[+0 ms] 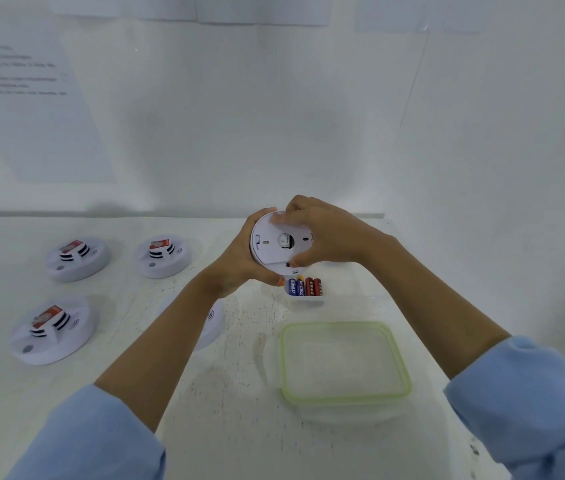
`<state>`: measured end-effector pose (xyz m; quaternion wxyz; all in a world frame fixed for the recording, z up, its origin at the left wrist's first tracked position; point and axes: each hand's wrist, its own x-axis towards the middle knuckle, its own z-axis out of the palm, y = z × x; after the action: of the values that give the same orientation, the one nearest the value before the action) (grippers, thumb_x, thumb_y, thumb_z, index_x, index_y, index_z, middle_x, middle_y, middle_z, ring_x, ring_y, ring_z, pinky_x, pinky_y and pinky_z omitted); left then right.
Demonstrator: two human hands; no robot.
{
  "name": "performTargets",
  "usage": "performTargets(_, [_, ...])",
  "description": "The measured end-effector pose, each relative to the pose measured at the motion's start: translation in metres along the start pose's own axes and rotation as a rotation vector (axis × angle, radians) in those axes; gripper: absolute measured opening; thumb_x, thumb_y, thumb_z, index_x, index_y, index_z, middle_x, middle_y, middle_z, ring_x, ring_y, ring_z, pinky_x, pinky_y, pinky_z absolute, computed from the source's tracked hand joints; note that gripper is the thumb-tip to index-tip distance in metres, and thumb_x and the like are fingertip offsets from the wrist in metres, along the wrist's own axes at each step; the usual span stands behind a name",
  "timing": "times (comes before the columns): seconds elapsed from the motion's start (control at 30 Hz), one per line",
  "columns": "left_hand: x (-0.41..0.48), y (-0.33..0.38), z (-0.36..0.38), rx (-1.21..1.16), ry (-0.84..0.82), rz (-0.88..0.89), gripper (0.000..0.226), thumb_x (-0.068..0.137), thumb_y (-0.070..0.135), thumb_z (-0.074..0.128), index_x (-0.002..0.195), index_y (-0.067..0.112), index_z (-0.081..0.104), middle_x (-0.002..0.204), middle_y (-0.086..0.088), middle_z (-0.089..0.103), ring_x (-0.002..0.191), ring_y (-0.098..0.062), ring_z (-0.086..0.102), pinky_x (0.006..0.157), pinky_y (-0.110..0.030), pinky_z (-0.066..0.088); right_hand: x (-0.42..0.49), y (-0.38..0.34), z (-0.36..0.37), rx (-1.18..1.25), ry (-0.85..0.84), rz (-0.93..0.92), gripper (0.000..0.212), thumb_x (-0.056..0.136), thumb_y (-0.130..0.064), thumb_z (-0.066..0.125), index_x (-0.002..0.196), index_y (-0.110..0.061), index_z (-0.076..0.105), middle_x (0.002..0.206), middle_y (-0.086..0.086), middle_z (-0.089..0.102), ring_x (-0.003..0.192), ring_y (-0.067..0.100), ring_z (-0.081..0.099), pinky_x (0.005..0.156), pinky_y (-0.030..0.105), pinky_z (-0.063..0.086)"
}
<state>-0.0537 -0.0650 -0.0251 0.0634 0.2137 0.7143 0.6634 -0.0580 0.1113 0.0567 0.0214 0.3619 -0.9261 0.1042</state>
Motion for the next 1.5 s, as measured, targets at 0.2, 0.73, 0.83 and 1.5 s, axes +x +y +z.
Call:
performTargets(0.2, [0.000,-0.001,0.002,0.022,-0.011,0.006,0.106,0.046,0.004,0.082,0.136,0.024,0.031,0.134,-0.004,0.043,0.119,-0.016,0.050,0.079,-0.028,0.053,-0.004,0.003,0.002,-0.009,0.027,-0.007,0.062,0.076,-0.038,0.069,0.133,-0.028,0.047,0.111,0.002,0.045,0.098,0.014,0.040,0.080,0.027,0.039])
performTargets(0.73, [-0.004,0.009,0.011,-0.022,0.148,0.037,0.099,0.048,-0.010,0.075,0.132,0.021,0.033,0.124,0.003,0.049,0.104,-0.004,0.057,0.072,-0.023,0.054,-0.003,0.012,0.022,0.128,0.147,-0.063,0.055,0.083,-0.027,0.066,0.133,-0.015,0.049,0.119,0.009,0.042,0.105,0.018,0.036,0.089,0.022,0.032])
performTargets(0.83, [-0.005,0.011,0.014,0.001,0.221,0.063,0.100,0.046,-0.007,0.077,0.133,0.018,0.033,0.121,0.004,0.051,0.100,-0.002,0.058,0.070,-0.021,0.053,-0.001,0.014,0.030,0.180,0.199,-0.046,0.054,0.083,-0.025,0.067,0.132,-0.012,0.049,0.121,0.012,0.042,0.112,0.023,0.037,0.092,0.021,0.029])
performTargets(1.5, [-0.021,0.027,-0.023,0.881,0.337,0.084,0.113,0.058,0.025,0.086,0.144,0.032,0.013,0.117,-0.007,0.052,0.101,-0.023,0.053,0.087,-0.039,0.048,0.030,-0.038,0.067,1.394,0.321,0.299,0.068,0.082,0.002,0.061,0.135,-0.030,0.034,0.118,0.008,0.053,0.097,0.021,0.061,0.074,0.038,0.058])
